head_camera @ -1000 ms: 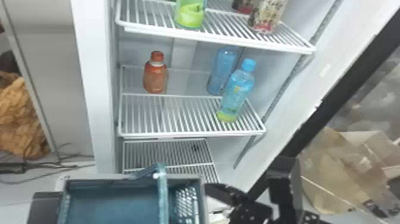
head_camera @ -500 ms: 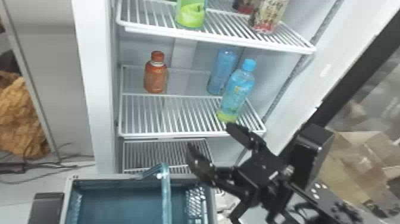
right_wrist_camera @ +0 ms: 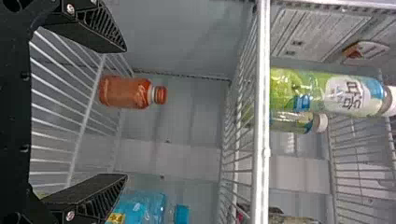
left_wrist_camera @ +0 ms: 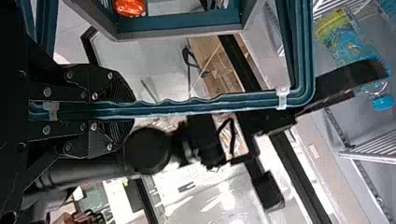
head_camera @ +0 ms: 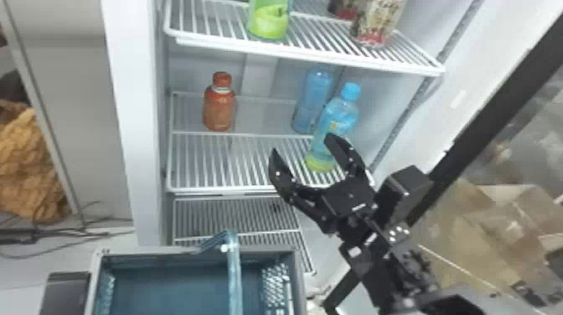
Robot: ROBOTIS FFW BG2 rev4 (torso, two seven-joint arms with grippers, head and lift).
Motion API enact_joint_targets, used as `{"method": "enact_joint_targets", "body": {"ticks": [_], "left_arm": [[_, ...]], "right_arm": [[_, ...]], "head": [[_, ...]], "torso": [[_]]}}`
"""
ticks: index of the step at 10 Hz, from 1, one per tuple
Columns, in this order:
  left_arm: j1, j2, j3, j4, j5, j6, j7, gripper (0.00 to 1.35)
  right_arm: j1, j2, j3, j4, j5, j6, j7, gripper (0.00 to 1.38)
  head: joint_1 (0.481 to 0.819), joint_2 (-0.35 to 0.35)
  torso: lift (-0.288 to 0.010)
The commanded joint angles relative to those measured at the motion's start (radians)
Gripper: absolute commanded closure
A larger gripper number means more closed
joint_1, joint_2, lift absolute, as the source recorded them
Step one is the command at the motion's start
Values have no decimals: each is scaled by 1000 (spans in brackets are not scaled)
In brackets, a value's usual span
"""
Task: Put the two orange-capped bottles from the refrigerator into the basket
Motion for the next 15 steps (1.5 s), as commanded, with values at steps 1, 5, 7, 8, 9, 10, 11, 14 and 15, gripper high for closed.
{"method": "enact_joint_targets", "body": {"ticks": [1,5,7,8,9,10,11,14,15], "left_arm": [[2,0,-2,0,3,-2,0,1194],[11,-3,0,0,13,-11,-3,1194],[14,-1,-2,0,17,-19,-5,1194],[14,0,-2,0,19,-19,-3,1194],[9,3,-10,5,23,-19,-3,1194],[4,6,-14,10,29,-19,-3,1194],[2,8,-18,17,35,-24,-3,1194],[-8,14,-32,29,45,-38,-3,1194],[-11,14,-38,34,49,-41,-3,1194]], "right_arm": [[-74,5,36,103,0,-58,-11,104],[-236,-1,115,346,-6,-146,-40,105],[-315,-12,151,419,-14,-149,-53,105],[-366,-17,177,483,-31,-149,-57,105],[-401,-18,187,525,-37,-149,-62,104],[-430,-20,197,559,-35,-149,-73,105],[-460,-23,217,601,-33,-158,-88,105],[-563,-24,269,721,-33,-178,-131,105],[-595,-23,281,760,-35,-185,-145,105]], "head": [[695,-350],[695,-350],[695,-326],[695,-311],[695,-295],[695,-282],[695,-275],[695,-258],[695,-250]], "torso": [[-288],[-288],[-288],[-288],[-288],[-288],[-288],[-288],[-288]]}}
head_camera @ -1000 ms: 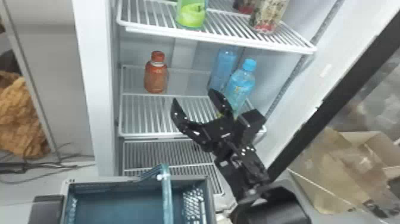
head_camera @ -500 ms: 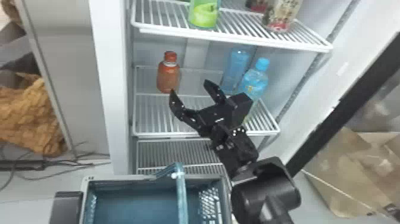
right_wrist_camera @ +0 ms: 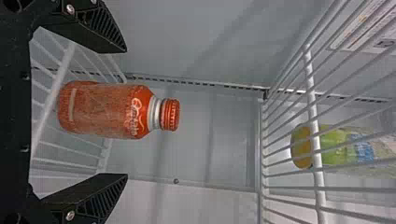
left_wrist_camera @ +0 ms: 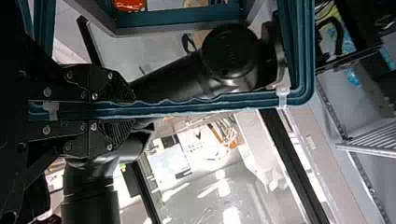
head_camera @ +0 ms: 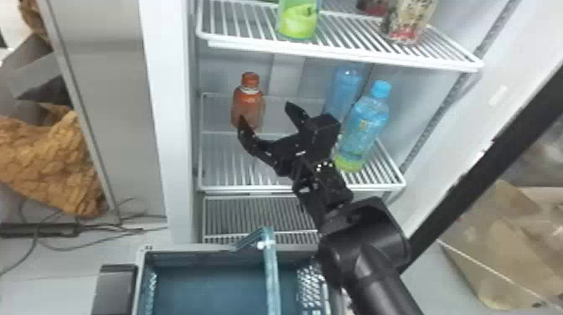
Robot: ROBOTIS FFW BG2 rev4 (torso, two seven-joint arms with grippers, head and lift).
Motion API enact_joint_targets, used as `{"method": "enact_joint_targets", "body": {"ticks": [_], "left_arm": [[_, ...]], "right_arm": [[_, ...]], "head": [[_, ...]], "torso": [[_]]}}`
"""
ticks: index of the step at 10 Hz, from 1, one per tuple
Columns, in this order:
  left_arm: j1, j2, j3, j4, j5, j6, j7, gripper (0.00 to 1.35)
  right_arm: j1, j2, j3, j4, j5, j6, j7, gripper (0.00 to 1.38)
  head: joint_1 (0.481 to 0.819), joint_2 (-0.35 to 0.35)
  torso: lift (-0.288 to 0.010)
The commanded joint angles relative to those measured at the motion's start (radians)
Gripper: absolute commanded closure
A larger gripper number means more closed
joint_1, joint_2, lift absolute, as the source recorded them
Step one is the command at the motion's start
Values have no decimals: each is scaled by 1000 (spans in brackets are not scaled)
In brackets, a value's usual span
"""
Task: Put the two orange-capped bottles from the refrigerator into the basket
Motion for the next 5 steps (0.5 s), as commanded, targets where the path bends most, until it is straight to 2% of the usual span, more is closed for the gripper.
{"method": "enact_joint_targets", "body": {"ticks": [1,5], "left_arm": [[-5,3,-8,5,4,-3,0,1194],[-7,8,-24,22,24,-20,-2,1194]], "right_arm": [[-51,1,23,58,-3,-7,-18,105],[-159,3,100,191,-53,-39,-61,116]], "head": [[695,-247],[695,-226]], "torso": [[-288],[-288]]}}
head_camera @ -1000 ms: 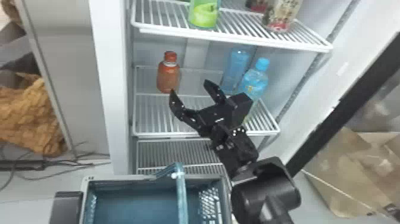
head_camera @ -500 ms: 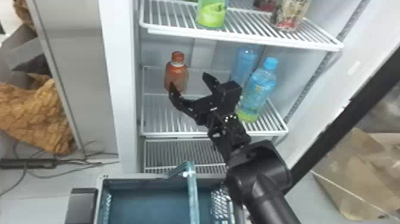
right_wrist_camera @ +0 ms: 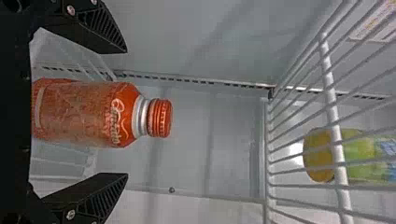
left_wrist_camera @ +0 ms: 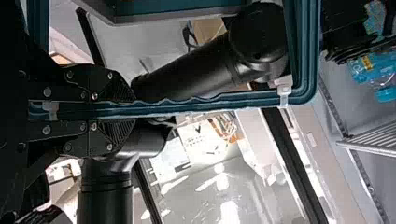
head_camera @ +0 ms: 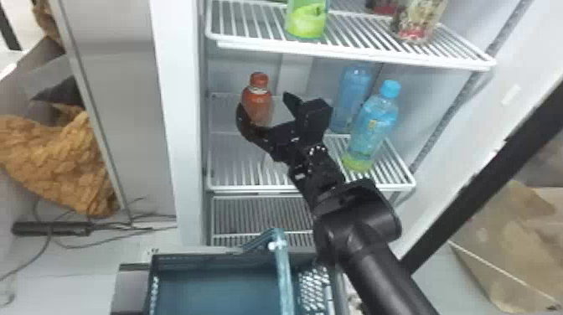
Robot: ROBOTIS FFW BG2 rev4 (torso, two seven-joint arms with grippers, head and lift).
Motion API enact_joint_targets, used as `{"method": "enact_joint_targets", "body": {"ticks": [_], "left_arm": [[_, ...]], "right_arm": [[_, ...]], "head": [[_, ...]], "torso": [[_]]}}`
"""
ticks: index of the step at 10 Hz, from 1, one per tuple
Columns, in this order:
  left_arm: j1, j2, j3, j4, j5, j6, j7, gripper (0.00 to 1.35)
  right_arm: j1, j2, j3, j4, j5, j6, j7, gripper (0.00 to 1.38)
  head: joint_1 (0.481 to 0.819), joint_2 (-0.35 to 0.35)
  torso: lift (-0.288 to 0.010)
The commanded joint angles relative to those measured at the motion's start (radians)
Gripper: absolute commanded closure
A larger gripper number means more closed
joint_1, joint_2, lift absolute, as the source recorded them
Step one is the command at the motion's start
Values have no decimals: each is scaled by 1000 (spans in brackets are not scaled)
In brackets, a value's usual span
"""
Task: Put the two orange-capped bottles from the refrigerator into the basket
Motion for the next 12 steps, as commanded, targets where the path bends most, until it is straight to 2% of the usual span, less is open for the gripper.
{"method": "enact_joint_targets", "body": {"ticks": [1,3,6,7,8,9,12], "left_arm": [[-3,1,-4,3,3,-2,-2,1193],[-3,1,-6,5,5,-6,-2,1193],[-5,3,-14,13,17,-11,-3,1193],[-8,3,-16,15,19,-14,-3,1193],[-8,3,-16,15,19,-14,-5,1194],[-8,3,-18,15,19,-14,-6,1193],[-3,1,-4,15,15,-16,-12,1193]], "right_arm": [[-37,2,26,49,-3,-3,-16,116],[-74,3,42,91,-1,-3,-24,127],[-140,3,86,170,1,-3,-44,213],[-158,3,102,189,-5,2,-44,346],[-158,3,102,194,-11,14,-47,616],[-153,2,102,197,-18,19,-47,740],[-96,-3,74,103,3,19,-47,753]], "head": [[695,-220],[695,-212],[695,-202],[695,-200],[695,-195],[695,-193],[695,-198]], "torso": [[-288],[-288],[-288],[-288],[-288],[-288],[-288]]}}
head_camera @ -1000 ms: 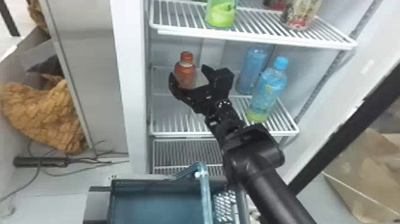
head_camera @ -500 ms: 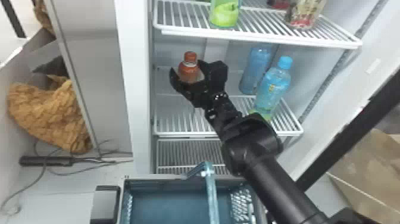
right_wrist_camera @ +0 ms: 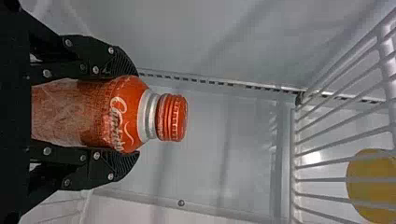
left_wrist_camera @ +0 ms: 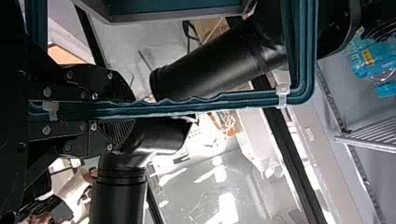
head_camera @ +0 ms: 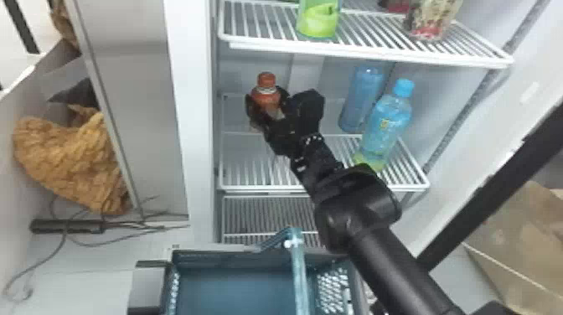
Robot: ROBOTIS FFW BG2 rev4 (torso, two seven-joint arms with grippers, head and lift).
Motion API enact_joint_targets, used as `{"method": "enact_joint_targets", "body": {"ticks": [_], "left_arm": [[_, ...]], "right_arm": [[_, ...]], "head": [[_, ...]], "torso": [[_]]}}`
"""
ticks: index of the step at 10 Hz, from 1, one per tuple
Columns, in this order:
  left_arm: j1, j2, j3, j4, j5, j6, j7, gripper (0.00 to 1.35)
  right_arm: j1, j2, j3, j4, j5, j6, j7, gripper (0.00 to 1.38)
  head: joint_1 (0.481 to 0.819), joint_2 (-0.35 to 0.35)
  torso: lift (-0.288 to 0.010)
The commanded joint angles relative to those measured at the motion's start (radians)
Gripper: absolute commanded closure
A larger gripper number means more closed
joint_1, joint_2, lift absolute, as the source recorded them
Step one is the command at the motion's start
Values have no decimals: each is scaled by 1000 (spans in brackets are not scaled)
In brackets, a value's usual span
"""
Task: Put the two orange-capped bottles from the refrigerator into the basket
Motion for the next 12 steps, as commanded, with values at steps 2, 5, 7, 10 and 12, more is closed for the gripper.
{"method": "enact_joint_targets", "body": {"ticks": [2,5,7,10,12], "left_arm": [[0,-1,4,0,-2,-1,0,1194],[0,-1,6,0,-4,-1,0,1194],[0,-1,8,0,-6,-6,0,1194],[2,-3,10,-2,-14,7,1,1194],[5,-6,12,-2,-14,7,1,1194]], "right_arm": [[47,-9,-13,-117,56,-3,2,753],[163,-13,-69,-270,70,0,21,753],[290,-26,-98,-446,48,42,57,753],[518,-70,-130,-770,-54,132,106,753],[639,-81,-196,-944,-64,189,123,753]], "head": [[695,-194],[695,-193],[695,-207],[695,-212],[695,-225]], "torso": [[-288],[-288],[-288],[-288],[-288]]}}
